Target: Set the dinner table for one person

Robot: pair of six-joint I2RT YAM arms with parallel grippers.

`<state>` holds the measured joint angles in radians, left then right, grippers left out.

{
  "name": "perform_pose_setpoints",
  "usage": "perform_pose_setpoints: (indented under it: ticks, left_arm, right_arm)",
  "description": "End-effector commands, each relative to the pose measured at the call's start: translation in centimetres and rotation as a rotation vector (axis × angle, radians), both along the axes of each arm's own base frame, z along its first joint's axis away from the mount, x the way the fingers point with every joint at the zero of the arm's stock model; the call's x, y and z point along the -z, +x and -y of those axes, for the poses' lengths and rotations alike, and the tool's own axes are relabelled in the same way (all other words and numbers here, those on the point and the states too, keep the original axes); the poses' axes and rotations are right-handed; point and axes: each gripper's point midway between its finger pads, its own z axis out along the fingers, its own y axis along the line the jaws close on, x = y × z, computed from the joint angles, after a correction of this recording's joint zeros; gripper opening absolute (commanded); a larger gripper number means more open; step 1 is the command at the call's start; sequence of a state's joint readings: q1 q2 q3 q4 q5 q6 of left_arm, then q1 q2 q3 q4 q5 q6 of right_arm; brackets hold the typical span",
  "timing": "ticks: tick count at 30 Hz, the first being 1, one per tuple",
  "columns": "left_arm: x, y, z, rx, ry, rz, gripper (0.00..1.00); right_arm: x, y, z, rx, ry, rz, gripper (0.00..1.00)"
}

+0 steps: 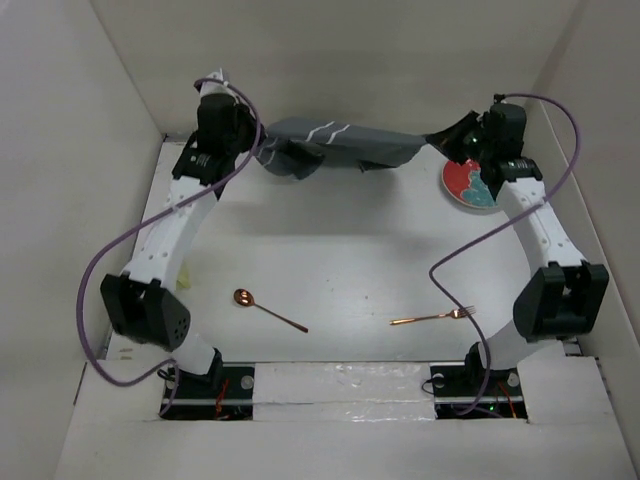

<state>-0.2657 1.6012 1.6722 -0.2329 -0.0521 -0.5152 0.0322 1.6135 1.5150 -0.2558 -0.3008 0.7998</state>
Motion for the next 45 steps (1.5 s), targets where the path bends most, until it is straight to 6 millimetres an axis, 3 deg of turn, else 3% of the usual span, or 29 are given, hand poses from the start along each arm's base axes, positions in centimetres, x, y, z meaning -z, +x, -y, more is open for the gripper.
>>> perform_pose_setpoints:
  ticks: [1,2,3,4,5,6,7,10,13,15,16,18,19,20,21,25,32,37,45]
  left_arm:
    - [7.8,-5.6,-2.7,-0.084,0.138,-0.185,0.0]
    - [7.7,-7.2,-3.1,-0.091,0.117,-0.166,0.0]
    - [9.4,-8.2,-3.8,-0.114,0.095,-0.198,0.02]
    - [14.1,-10.1,-4.3,-0.114,0.116,-0.289,0.21]
    - [14.7,-11.2,-4.7,-0.116,0.104,-0.296,0.29]
    - [15.9,-12.1,-4.7,-0.106,0.106,-0.328,0.37]
    - [17.7,-13.2,-5.1,-0.111,0.117,-0.372,0.53]
    - [18.8,-14.8,-6.1,-0.15,0.127,-0.395,0.73]
    - [18.6,-15.0,-6.3,-0.159,0.108,-0.38,0.73]
    - [19.7,-15.1,-6.1,-0.15,0.094,-0.424,0.72]
    - [21.4,-15.5,-5.9,-0.155,0.079,-0.482,0.65]
    - [22.1,-15.6,-5.9,-0.169,0.07,-0.502,0.63]
    - [23.5,-16.2,-6.1,-0.183,0.077,-0.545,0.56]
    - [24.3,-16.5,-6.3,-0.211,0.065,-0.57,0.53]
    - [25.0,-16.9,-6.7,-0.234,0.076,-0.593,0.51]
    - [27.7,-18.9,-7.2,-0.272,0.095,-0.712,0.49]
    - [29.7,-19.9,-6.2,-0.31,-0.008,-0.792,0.51]
    - [30.9,-19.8,-7.0,-0.393,0.0,-0.812,0.52]
    - [32.8,-19.8,-7.6,-0.48,-0.006,-0.847,0.49]
  right_arm:
    - [0.7,-3.9,-0.7,-0.041,-0.033,0.02,0.0]
    - [4.7,-6.4,-0.4,-0.035,-0.043,-0.053,0.0]
    - [6.2,-7.3,-0.2,-0.027,-0.05,-0.065,0.0]
    - [8.2,-8.3,0.2,-0.012,-0.061,-0.094,0.0]
    - [11.9,-10.5,0.4,-0.011,-0.073,-0.169,0.0]
    - [13.7,-11.6,1.1,0.003,-0.09,-0.224,0.0]
    - [15.2,-12.4,1.8,0.008,-0.116,-0.261,0.0]
    - [18.1,-14.5,2.9,0.027,-0.161,-0.357,0.0]
    - [18.7,-14.5,3.6,0.039,-0.188,-0.377,0.0]
    - [19.0,-14.3,4.0,0.041,-0.196,-0.4,0.0]
    - [19.2,-14.1,4.1,0.039,-0.207,-0.416,0.01]
    - [19.5,-14.3,4.2,0.041,-0.213,-0.433,0.09]
    - [19.7,-14.4,4.3,0.044,-0.216,-0.438,0.15]
    - [19.9,-14.5,4.4,0.047,-0.217,-0.443,0.27]
    - [20.0,-14.7,4.5,0.055,-0.221,-0.447,0.32]
    - [19.8,-15.4,4.9,0.076,-0.23,-0.445,0.47]
    - [19.9,-16.4,4.6,0.057,-0.227,-0.44,0.49]
    - [20.2,-17.0,4.9,0.064,-0.224,-0.445,0.49]
    - [19.4,-17.8,5.7,0.094,-0.218,-0.433,0.59]
